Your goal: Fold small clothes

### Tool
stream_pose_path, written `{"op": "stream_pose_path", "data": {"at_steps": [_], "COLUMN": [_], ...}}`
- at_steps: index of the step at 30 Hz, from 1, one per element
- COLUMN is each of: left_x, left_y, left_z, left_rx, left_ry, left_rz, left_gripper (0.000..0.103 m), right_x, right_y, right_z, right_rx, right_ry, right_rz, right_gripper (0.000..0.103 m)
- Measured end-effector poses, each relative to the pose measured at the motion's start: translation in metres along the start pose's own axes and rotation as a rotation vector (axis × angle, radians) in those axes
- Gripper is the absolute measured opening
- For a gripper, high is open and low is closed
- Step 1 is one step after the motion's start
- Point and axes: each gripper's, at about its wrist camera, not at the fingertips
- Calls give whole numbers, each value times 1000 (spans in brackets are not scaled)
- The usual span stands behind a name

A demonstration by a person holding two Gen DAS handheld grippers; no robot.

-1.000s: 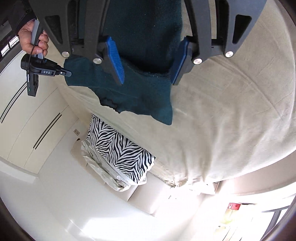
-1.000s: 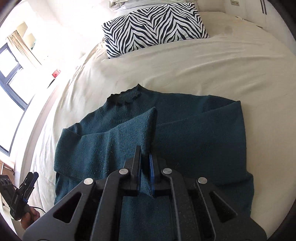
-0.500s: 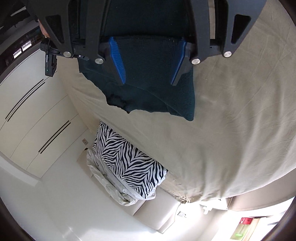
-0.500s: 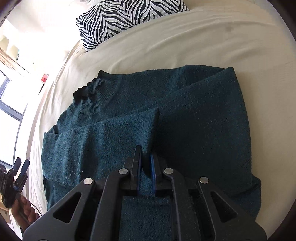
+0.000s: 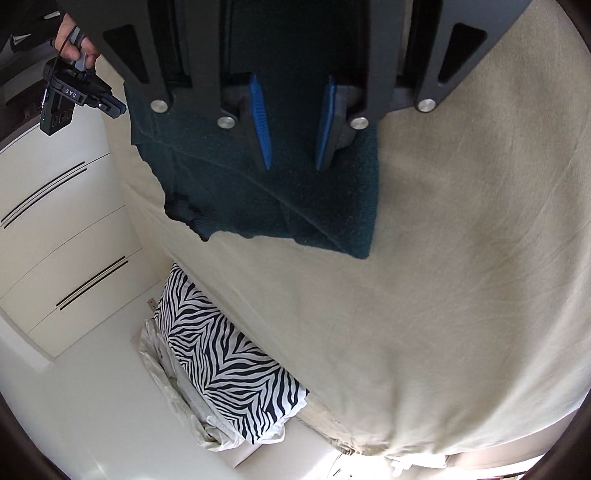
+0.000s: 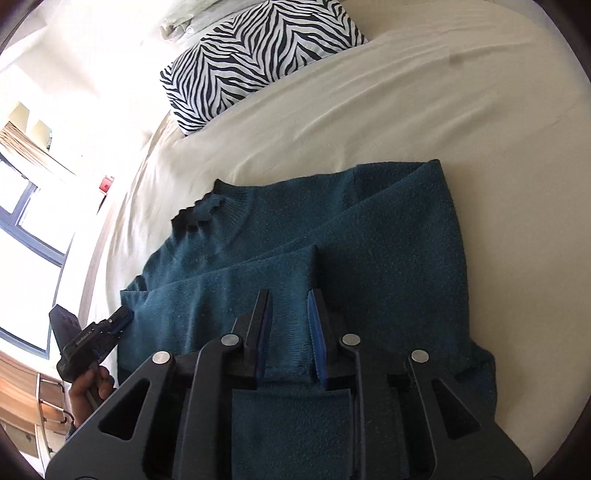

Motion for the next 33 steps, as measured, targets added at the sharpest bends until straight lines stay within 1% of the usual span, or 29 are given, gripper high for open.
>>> {"op": "stream_pose_path", "data": {"at_steps": [2, 3, 4, 5, 6, 7, 8, 9, 11, 13, 14, 15, 17, 20, 22, 23, 25, 26, 27, 29, 31, 33], "left_x": [-9, -13, -16, -18, -16, -14, -12, -10, -3, 8, 14, 22, 37, 54, 62, 68, 86, 98, 110, 136, 161, 182], "left_y": [-7, -9, -9, -6, -2, 0, 0, -2, -7, -15, -19, -22, -27, -33, -33, -33, -39, -43, -46, -51, -53, -51], "left_z": [2, 5, 9, 15, 23, 27, 25, 22, 15, 4, -2, -5, -10, -23, -34, -39, -57, -67, -78, -102, -123, -140], "left_rx": [-9, -19, -32, -53, -71, -76, -72, -74, -85, -100, -94, -93, -115, -155, -175, -171, -171, -170, -161, -128, -103, -94], "left_ry": [-23, -26, -26, -14, 8, 15, 5, 10, 23, 30, 31, 42, 59, 60, 72, 92, 105, 108, 112, 121, 140, 163], "left_rz": [24, 35, 45, 59, 73, 82, 95, 101, 119, 152, 171, 185, 234, 284, 275, 257, 247, 240, 223, 189, 148, 96], "left_gripper": [46, 46, 47, 48, 45, 44, 44, 44, 44, 45, 48, 48, 48, 48, 50, 51, 52, 57, 63, 70, 71, 71], "right_x": [3, 4, 6, 7, 7, 8, 10, 12, 17, 23, 26, 30, 38, 48, 53, 56, 68, 74, 82, 100, 120, 143], "right_y": [15, 23, 29, 33, 35, 33, 29, 23, 16, 13, 13, 13, 11, 0, -6, -10, -15, -18, -21, -32, -47, -63], "right_z": [1, 4, 8, 14, 21, 31, 42, 48, 46, 38, 33, 29, 29, 26, 18, 12, -4, -16, -29, -57, -81, -102], "right_rx": [-59, -85, -108, -124, -133, -128, -112, -127, -172, -174, -179, -184, -178, -212, -215, -201, -169, -167, -172, -186, -179, -154], "right_ry": [9, 15, 18, 25, 37, 62, 96, 107, 71, 66, 58, 52, 59, 41, 50, 63, 66, 54, 41, 20, 13, 22], "right_rz": [-24, -39, -52, -62, -63, -49, -23, -1, 2, 10, 9, 1, -10, -6, 24, 39, 44, 34, 25, 12, 12, 8], "right_gripper": [45, 60, 62, 62, 62, 62, 61, 61, 61, 61, 61, 63, 64, 64, 64, 64, 64, 64, 64, 64, 67, 67]}}
Point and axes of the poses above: each gripper's, at about its wrist camera, not at the fingertips, and z roughly the way its jaws point, y to its left, x to its underside, and after that the axes turned 10 degrees about x, right-handed
